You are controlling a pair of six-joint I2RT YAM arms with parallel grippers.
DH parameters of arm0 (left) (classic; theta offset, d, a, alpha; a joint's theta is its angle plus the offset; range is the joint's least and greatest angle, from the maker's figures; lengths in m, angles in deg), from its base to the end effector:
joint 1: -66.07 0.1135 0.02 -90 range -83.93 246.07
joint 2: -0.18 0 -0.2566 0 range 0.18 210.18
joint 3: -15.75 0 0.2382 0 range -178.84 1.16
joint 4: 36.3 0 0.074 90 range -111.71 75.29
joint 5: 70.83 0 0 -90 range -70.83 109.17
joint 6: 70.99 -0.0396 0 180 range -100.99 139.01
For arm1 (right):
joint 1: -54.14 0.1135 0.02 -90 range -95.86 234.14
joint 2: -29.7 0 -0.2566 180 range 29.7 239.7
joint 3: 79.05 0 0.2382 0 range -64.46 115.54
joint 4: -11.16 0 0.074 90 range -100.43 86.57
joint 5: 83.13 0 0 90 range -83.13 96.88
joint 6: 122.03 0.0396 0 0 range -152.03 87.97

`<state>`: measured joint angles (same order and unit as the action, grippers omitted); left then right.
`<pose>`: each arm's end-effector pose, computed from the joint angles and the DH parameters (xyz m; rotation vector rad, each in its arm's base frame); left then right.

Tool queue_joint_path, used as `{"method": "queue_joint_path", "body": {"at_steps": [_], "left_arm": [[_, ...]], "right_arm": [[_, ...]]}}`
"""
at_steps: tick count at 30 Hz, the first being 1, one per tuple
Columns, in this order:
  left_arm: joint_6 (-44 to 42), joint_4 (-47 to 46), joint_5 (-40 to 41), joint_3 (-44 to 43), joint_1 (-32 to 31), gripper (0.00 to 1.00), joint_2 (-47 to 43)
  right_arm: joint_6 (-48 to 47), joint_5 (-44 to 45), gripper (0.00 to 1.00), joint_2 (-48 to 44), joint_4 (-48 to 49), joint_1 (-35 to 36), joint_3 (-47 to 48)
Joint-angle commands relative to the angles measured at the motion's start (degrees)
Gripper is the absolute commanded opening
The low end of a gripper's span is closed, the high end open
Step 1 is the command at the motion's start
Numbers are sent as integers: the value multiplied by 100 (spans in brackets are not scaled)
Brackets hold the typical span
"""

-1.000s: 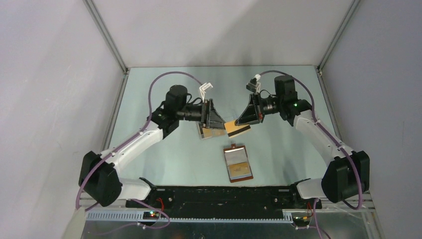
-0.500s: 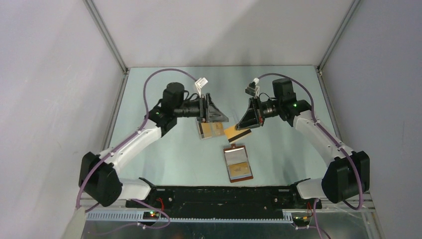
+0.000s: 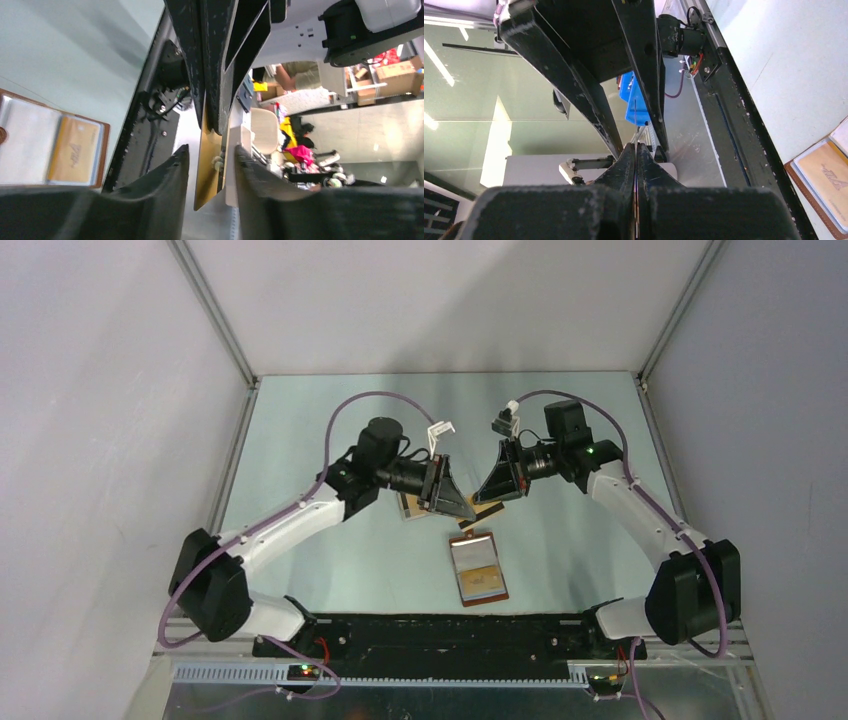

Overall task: Put the credit cards into the card holder
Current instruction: Pick up the credit card from the storage box.

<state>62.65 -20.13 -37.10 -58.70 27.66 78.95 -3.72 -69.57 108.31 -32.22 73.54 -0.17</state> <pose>0.2126 -0.2106 0.3136 0.6862 2.1447 -1.8132 0.2403 0.1254 0.3093 -0.5747 2.2380 1.9583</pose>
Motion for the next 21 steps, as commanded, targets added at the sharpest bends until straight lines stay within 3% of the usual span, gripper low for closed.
{"method": "queue_joint_path", "body": {"at_steps": [1,2,3,5,6,8,12,17,21], "left_arm": [[-94,-59,-391,-252,-124,35,80],[-93,-56,-397,-296,-136,30,103],[-82,-60,-385,-315,-142,16,112],[-59,-61,-313,-369,-148,2,122],[-44,-57,-270,-400,-144,1,118],[-3,-56,2,-416,-146,0,74],[241,-50,1064,-332,-147,0,-236],[1028,-514,3012,155,-211,0,-1096],[1838,-1639,4216,970,-364,0,-1730]], "right_arm": [[-165,30,0,6,-127,24,149],[-168,45,0,1,-131,18,147],[-159,57,0,8,-127,6,154],[-140,150,20,-10,-134,-26,166],[-128,267,38,-49,-122,-38,169],[-27,545,66,-198,1,-97,171],[363,1325,97,-652,285,-344,172],[1063,2427,99,-1431,786,-429,-25],[2526,2533,99,-1970,2646,-439,-864]]}}
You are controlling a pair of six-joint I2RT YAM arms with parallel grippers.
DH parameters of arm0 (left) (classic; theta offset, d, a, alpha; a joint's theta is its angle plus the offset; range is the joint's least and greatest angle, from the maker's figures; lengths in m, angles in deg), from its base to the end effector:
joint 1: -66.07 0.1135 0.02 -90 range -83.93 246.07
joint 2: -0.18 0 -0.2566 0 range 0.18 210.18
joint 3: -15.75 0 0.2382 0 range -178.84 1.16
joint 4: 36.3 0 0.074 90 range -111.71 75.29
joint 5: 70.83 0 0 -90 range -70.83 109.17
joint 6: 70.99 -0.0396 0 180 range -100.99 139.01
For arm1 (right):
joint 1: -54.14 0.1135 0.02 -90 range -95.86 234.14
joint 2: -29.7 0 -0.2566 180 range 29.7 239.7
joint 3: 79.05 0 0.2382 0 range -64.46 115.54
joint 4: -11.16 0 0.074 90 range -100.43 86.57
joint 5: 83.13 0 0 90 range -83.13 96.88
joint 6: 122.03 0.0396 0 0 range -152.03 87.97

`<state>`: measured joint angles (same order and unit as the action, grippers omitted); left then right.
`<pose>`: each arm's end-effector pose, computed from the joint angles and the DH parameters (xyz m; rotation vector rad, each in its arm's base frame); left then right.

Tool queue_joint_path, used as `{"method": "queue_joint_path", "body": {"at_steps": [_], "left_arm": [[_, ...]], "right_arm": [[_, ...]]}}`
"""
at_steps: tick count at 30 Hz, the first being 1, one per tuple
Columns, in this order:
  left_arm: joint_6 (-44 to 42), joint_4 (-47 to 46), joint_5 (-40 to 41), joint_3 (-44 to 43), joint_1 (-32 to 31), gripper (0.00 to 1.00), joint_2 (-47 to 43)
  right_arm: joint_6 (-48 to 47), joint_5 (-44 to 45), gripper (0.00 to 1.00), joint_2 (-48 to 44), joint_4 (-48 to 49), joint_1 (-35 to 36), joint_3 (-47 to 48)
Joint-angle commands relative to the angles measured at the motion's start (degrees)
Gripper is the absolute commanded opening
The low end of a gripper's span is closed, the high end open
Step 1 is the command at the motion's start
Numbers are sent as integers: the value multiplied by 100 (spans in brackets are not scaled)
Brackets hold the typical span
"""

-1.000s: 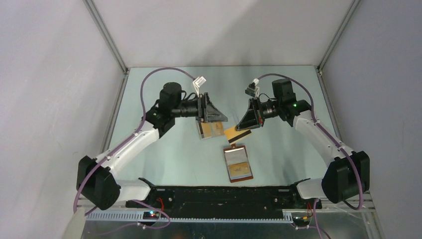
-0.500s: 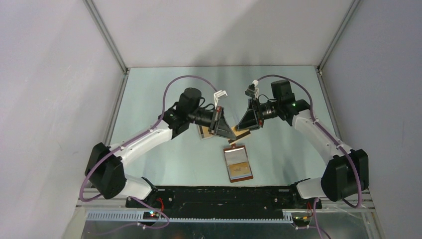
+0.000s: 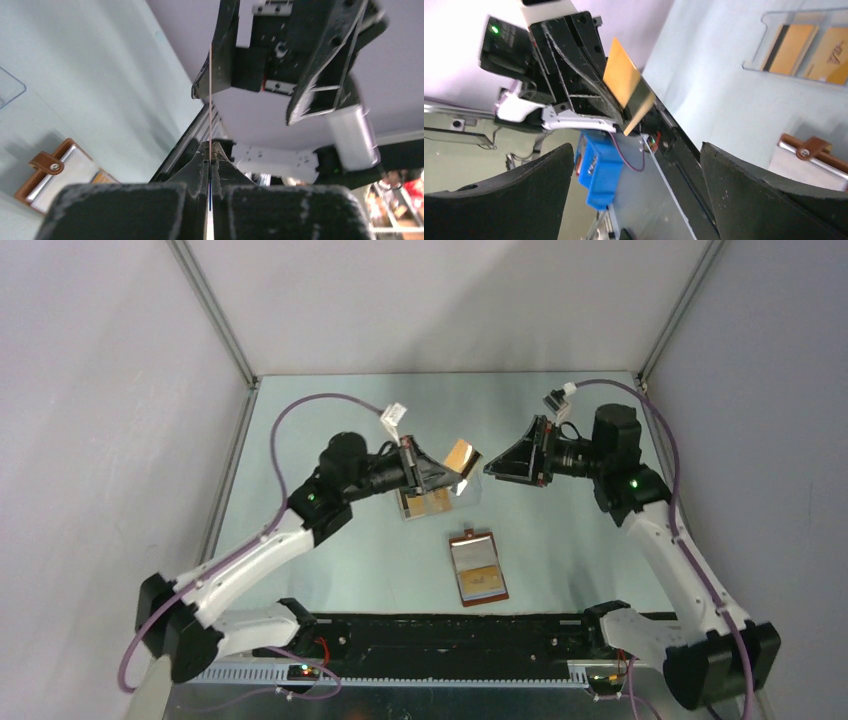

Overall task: Put the credit cards into the card holder
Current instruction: Pick up the credit card from the storage box.

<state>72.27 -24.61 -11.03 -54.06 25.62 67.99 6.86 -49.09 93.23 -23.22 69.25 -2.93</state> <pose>0.1909 -0.1889 0.3412 0.2268 2.0159 -1.5827 0.2110 0.0910 0.3594 -0.2885 2.0798 1.5427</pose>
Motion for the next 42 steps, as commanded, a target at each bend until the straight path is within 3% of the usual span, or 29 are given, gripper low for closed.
{"method": "queue_joint_path", "body": {"at_steps": [1,4,8,12,15,21,34,39,42], "left_arm": [[1052,-1500,1867,584,-189,0,-782],[1421,-2155,2053,887,-282,0,-926],[1649,-2724,1825,1007,-322,0,-884],[1786,-2943,1766,1137,-362,0,-881],[1834,-3038,1798,1197,-392,0,-906],[1814,-3063,1783,1224,-396,0,-903],[1756,-3059,1837,1316,-386,0,-856],[1736,-3060,1794,1300,-390,0,-795],[1734,-3061,1729,1300,-386,3,-746]], "right_arm": [[1712,479,99,-516,2428,9,-869],[2331,392,96,-552,3161,106,-1086],[2727,276,80,-315,4083,380,-1102],[3087,305,73,-86,4802,534,-1080],[3187,338,70,166,4951,602,-931],[3280,561,52,500,5179,870,-666],[3482,397,28,763,5410,1081,-459],[3571,305,14,808,5510,1155,-459],[3589,241,0,836,5599,1202,-459]]}}
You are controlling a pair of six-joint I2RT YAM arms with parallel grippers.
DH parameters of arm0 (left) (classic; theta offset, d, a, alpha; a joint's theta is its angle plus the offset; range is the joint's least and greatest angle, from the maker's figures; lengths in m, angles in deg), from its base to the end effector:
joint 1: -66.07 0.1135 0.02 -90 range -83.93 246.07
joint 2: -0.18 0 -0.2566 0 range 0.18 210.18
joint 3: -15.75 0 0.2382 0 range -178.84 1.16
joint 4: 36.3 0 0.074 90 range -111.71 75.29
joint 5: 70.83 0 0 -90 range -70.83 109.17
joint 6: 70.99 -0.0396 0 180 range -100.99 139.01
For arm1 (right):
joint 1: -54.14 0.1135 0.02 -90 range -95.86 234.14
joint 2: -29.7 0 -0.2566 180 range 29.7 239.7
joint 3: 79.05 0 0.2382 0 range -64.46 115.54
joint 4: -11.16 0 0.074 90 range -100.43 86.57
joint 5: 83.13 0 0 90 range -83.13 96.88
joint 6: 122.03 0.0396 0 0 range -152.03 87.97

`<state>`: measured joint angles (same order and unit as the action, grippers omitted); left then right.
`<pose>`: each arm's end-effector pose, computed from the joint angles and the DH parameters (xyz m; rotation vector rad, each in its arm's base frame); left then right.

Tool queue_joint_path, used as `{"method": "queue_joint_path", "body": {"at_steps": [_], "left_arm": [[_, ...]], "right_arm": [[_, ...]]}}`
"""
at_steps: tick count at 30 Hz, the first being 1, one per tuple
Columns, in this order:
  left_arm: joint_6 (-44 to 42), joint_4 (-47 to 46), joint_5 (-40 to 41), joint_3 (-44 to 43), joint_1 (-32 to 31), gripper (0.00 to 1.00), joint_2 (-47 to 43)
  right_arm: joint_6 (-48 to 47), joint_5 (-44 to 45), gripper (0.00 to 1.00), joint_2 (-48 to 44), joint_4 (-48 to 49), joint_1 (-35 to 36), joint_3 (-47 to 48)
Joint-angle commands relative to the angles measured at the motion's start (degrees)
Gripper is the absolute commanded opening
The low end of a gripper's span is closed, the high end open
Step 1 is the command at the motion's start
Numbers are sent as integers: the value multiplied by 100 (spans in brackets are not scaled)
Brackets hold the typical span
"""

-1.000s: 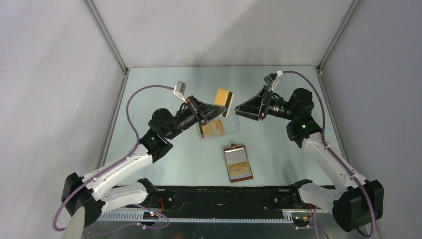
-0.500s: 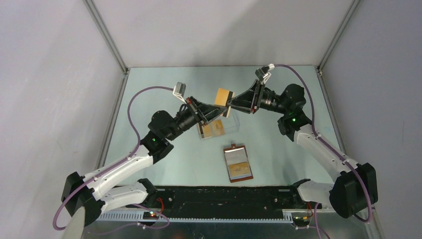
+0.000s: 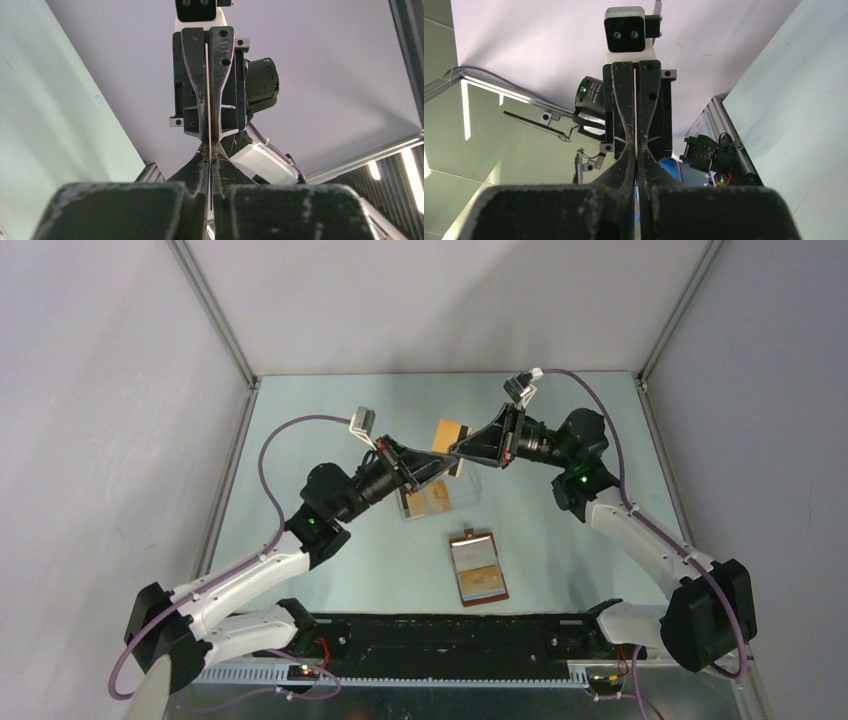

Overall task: Put the credit cards into the card holder
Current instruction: Pick up the credit card from the storage box, then adjust the card holder at the center of the board.

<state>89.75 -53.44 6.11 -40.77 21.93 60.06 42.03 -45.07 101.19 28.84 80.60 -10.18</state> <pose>0.1648 -0.1724 0.3483 -0.1390 1.5902 -1.7945 0.2292 0.1489 0.3715 -0.2647 1.7431 1.9562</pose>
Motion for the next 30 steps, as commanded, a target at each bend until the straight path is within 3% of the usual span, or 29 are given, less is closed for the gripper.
{"method": "queue_joint_path", "body": {"at_steps": [1,2,4,6,11,17,23,30], "left_arm": [[-24,-172,-17,-27,-16,18,50],[-45,-169,-28,9,-20,41,50],[-105,-167,-38,133,-16,62,21],[-191,-123,-26,340,-16,70,-66],[-586,450,-21,836,10,73,-153],[-1305,1865,14,987,2,73,175],[-2785,3801,-54,-170,-29,73,1638],[-3791,4149,-176,-976,-174,74,2796]], "right_arm": [[38,-203,0,26,393,69,263],[-2,-216,0,7,280,54,266],[-259,-235,0,-96,-200,-30,267],[-782,-182,0,-283,-1105,-192,267],[-2343,4,0,-932,-3802,-836,212],[-3522,93,0,-1537,-5670,-1425,-176],[-3784,60,0,-1966,-6070,-1536,-980],[-4140,92,0,-2111,-6566,-1585,-1313]]}}
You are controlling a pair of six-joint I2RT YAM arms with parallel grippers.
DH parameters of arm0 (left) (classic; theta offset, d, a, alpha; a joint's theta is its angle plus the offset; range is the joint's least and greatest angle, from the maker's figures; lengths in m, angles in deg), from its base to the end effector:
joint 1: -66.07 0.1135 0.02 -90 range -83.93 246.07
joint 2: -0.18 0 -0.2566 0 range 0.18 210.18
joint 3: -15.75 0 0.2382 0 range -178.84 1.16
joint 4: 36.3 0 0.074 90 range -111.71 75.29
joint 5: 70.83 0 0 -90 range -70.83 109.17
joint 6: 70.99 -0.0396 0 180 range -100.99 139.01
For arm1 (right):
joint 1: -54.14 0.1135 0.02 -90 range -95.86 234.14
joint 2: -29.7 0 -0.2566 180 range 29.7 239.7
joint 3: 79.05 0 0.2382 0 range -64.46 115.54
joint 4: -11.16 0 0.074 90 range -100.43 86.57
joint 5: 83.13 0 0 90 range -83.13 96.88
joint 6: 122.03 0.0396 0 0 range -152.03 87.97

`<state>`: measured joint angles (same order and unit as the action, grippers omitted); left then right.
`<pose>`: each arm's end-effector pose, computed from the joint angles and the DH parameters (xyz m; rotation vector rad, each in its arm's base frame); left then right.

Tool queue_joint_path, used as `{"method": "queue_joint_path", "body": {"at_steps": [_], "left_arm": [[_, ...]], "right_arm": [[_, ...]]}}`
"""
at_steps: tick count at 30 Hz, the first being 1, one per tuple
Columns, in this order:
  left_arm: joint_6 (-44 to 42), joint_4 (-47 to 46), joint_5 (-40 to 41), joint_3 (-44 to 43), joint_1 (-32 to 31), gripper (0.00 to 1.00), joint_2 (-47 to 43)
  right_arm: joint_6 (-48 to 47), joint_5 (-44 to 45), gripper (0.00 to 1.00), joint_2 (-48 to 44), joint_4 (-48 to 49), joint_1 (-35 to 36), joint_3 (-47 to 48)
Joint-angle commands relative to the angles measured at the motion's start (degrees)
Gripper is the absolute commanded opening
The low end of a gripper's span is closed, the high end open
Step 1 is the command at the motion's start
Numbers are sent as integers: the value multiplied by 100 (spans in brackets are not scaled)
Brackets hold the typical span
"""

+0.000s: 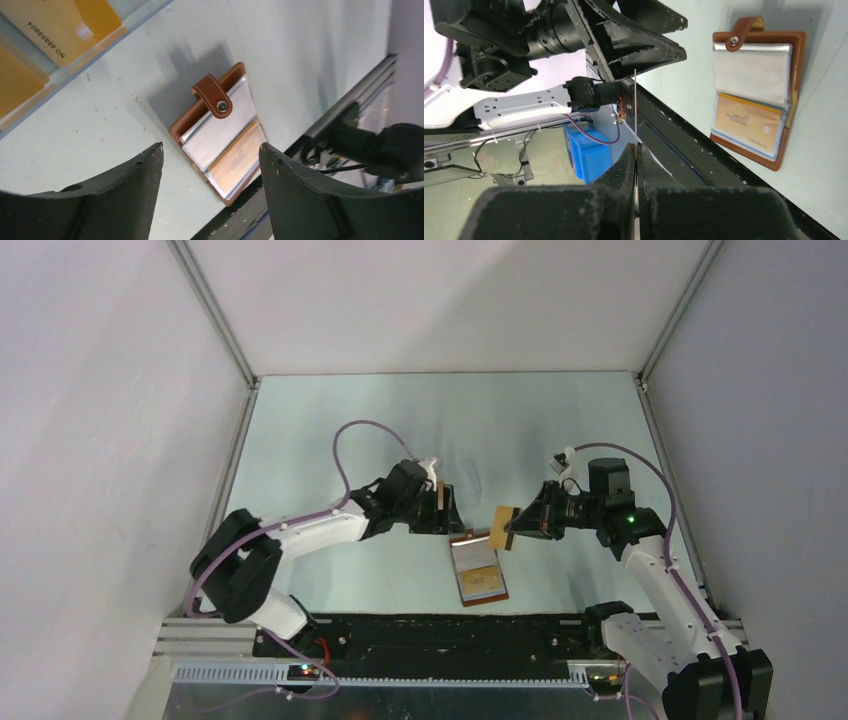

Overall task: Put the credit cards into the card holder
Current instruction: Adjust the card holder at the center of the board.

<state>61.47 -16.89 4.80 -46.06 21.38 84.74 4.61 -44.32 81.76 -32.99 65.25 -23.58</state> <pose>0.2054 -0.2170 0.2014 0.1898 2.5149 -0.9999 0.1657 0.0640 0.2655 0.0156 2.3656 1.4409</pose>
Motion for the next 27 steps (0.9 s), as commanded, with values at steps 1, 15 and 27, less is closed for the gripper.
{"method": "queue_joint_path", "body": {"at_steps": [1,15,27], "left_arm": [[-996,533,-100,-571,-123,74,526],[-941,572,-850,-1234,-208,77,1679],[-591,665,-912,-1195,-222,34,1777]], "right_arm": [[-473,24,0,-173,-423,-62,26],[-696,-209,0,-156,-565,-361,3],[-752,-303,0,-91,-517,-389,-69]]}}
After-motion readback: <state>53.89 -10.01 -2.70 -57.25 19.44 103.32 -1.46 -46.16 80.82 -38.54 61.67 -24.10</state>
